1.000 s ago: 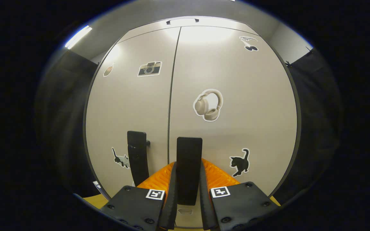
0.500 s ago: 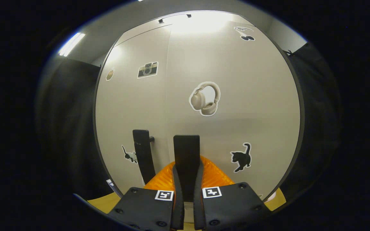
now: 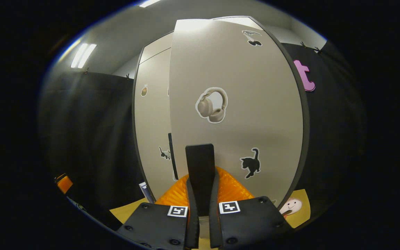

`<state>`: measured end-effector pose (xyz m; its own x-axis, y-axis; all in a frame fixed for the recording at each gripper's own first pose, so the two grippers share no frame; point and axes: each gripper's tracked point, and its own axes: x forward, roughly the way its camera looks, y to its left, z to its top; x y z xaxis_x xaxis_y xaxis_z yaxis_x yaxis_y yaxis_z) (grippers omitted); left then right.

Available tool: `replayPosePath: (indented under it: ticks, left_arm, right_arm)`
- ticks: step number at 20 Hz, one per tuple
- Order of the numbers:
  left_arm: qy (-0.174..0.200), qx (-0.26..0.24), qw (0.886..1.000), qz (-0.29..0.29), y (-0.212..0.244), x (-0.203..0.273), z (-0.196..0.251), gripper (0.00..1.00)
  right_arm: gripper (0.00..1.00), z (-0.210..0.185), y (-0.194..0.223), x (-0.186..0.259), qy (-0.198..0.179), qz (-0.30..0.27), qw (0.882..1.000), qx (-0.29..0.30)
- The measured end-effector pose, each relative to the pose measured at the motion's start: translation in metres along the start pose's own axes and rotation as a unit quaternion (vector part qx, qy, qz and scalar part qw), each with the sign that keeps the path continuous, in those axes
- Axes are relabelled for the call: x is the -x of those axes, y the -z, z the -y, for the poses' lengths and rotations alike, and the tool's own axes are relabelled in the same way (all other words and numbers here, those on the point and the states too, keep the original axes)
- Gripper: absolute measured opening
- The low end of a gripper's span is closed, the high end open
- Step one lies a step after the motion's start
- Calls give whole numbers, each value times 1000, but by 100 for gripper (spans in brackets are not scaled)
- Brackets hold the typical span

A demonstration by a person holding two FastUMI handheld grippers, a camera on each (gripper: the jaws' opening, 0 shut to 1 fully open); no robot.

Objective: Open the right door of the double-door shoe cabinet with the right hand, and open the left door with the left hand.

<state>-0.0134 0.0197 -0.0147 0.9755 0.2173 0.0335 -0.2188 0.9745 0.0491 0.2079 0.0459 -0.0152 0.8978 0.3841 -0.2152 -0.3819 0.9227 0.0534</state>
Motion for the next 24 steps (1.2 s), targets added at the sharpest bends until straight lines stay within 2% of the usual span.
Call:
replayPosePath:
  ticks: [1, 7, 13, 14, 16, 17, 18, 20, 23, 24]
  left_arm:
    - [4, -2, 1000, -1, 1, 1, 8, 94]
    - [20, -3, 1000, -6, 6, 9, 51, 92]
    - [34, -2, 999, -2, 9, 7, 85, 92]
    - [34, -3, 999, -1, 9, 6, 88, 94]
    - [35, -1, 999, -1, 12, 4, 95, 92]
    - [36, 2, 999, -2, 14, 3, 98, 94]
    - [38, 4, 999, -3, 16, 2, 100, 92]
    - [41, 6, 999, -2, 17, -2, 106, 94]
    - [51, 4, 999, 1, 18, -13, 119, 94]
    - [55, 5, 998, 1, 19, -17, 125, 92]
  right_arm:
    - [20, 3, 0, 9, -4, -2, 1000, 2]
    - [20, 35, -3, 73, -27, -2, 1000, 7]
    - [20, 52, -6, 92, -47, 8, 999, -13]
    - [20, 57, -5, 96, -47, 10, 999, -12]
    - [19, 62, -5, 103, -42, 15, 999, -8]
    - [19, 66, -5, 106, -37, 17, 999, -9]
    - [20, 70, -5, 108, -31, 18, 999, -11]
    - [19, 81, -6, 113, -19, 22, 1000, -12]
    - [19, 105, -9, 121, 18, 31, 999, -4]
    - [19, 116, -9, 123, 36, 35, 999, 5]
